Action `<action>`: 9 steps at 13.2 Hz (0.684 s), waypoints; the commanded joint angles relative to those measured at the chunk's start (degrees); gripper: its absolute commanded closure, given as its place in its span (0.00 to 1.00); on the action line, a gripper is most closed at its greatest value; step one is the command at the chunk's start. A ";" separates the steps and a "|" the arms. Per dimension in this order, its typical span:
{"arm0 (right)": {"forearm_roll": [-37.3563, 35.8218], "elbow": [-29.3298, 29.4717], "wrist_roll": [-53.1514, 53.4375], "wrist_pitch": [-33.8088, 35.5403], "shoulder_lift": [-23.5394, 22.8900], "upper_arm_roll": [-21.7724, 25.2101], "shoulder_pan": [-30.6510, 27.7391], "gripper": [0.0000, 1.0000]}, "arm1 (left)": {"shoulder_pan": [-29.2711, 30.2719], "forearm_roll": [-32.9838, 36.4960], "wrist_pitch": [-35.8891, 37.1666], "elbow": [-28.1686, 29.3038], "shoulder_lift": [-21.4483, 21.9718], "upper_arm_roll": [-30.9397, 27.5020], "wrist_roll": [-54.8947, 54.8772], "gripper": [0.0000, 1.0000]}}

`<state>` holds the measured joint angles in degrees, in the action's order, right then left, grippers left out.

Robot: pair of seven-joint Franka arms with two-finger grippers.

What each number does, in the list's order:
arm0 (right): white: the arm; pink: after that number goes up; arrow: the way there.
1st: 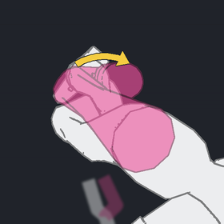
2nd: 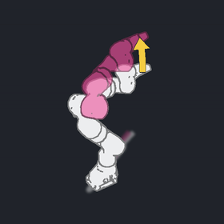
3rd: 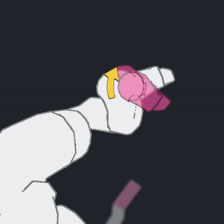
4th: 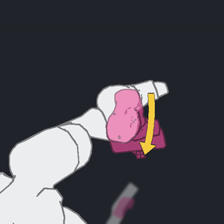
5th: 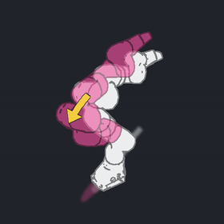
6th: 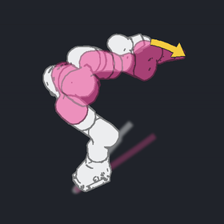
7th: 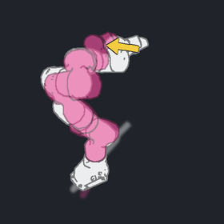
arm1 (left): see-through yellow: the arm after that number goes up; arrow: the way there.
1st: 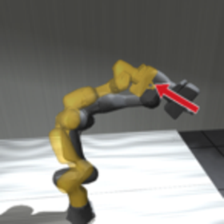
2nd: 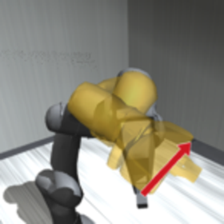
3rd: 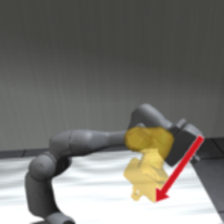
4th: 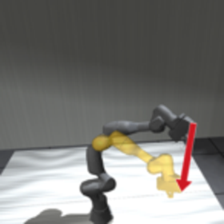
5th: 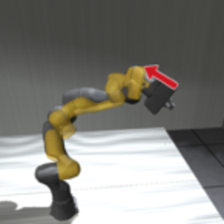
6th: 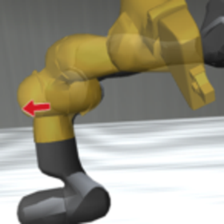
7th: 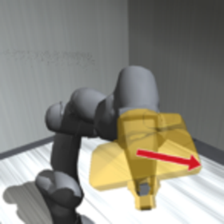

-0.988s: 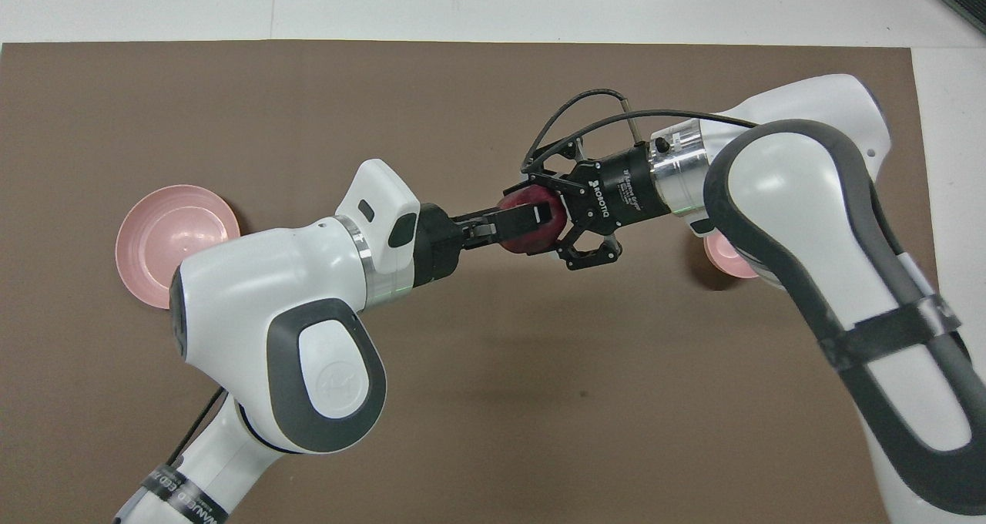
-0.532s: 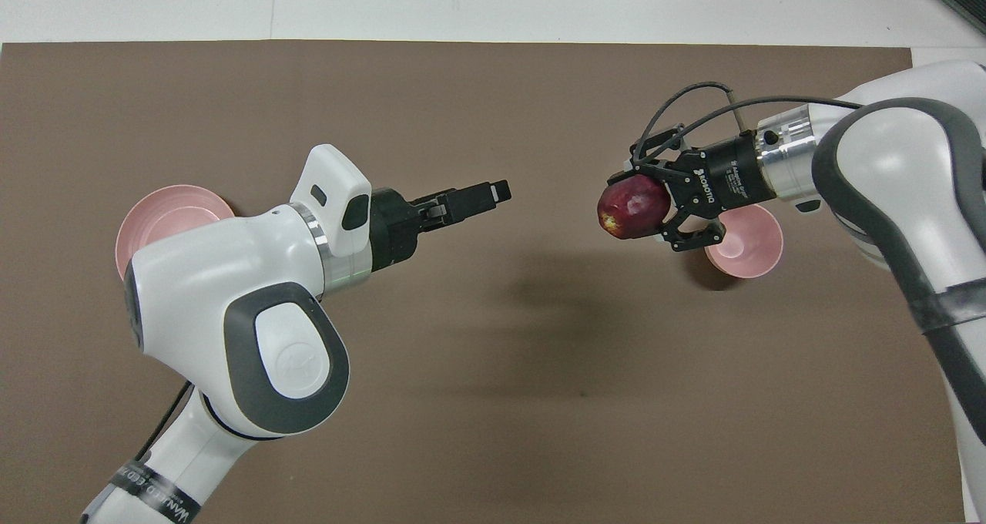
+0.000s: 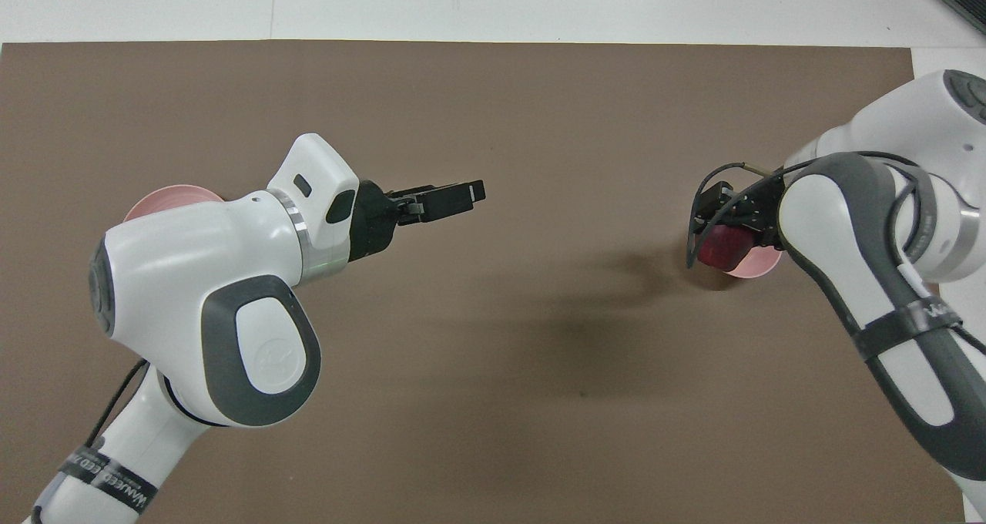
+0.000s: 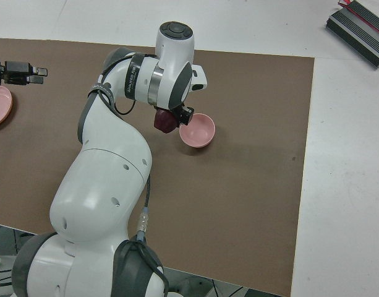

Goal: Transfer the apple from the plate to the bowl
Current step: 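Lower the apple into the pink bowl with the right gripper while the left gripper withdraws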

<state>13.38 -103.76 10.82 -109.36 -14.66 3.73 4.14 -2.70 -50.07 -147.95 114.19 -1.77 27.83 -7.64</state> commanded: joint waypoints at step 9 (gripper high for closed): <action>-7.05 -6.19 -9.06 -9.81 -1.68 -0.56 -4.32 1.00 | 8.40 30.46 19.36 -3.80 -0.16 -0.76 8.34 0.00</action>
<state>7.49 -109.29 3.54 -117.80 -15.94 3.78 1.35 4.55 -22.29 -130.75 111.35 -1.74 26.82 -0.25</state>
